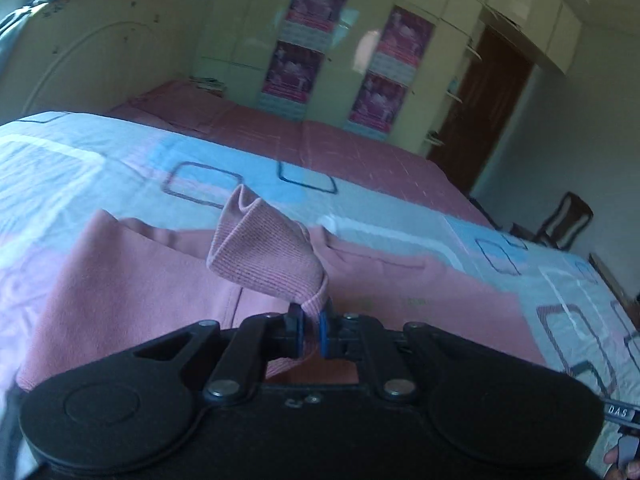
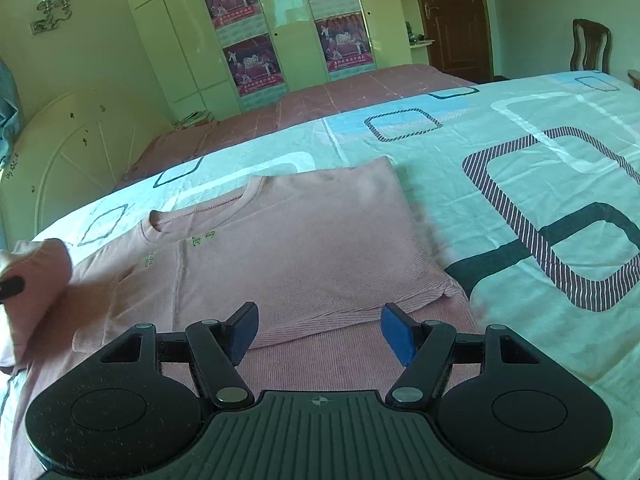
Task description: Fold small clothes
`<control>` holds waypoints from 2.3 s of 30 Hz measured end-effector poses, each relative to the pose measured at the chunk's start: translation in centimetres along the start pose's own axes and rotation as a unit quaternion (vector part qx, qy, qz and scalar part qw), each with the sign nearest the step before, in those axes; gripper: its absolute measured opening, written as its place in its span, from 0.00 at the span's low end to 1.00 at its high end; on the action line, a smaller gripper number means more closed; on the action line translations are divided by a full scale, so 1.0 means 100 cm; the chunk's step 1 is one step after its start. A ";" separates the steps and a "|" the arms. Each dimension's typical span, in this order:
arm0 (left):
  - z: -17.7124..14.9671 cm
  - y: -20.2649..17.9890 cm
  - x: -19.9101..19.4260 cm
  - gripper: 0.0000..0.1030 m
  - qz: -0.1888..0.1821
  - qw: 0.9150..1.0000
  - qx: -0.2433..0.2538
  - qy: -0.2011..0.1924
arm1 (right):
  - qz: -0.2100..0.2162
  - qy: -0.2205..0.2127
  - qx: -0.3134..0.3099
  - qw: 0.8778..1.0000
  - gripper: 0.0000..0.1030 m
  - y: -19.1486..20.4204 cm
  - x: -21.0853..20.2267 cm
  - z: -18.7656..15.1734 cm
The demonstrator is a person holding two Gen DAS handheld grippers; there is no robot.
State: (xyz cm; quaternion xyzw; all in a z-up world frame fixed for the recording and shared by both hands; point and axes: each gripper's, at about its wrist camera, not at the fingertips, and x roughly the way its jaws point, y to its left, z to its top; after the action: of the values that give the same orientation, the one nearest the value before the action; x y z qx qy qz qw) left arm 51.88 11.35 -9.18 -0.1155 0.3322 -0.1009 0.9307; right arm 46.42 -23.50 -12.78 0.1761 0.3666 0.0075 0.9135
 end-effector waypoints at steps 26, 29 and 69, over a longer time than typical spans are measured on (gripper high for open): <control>-0.060 0.095 -0.045 0.54 0.157 0.987 0.016 0.036 | 0.191 0.104 0.122 0.968 0.52 0.056 0.083 -0.001; -0.050 0.104 -0.031 0.42 0.142 0.989 0.011 0.044 | 0.192 0.131 0.152 0.961 0.33 0.063 0.100 -0.005; -0.027 0.106 -0.055 0.62 0.096 0.991 0.088 -0.006 | 0.014 -0.011 -0.033 0.999 0.57 0.052 0.025 0.008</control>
State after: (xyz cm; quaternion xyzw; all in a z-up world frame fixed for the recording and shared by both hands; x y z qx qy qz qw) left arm 47.16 22.54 -10.96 -0.0014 0.3262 -0.0396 0.9445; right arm 49.33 -18.47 -12.19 0.1510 0.3537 0.0303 0.9226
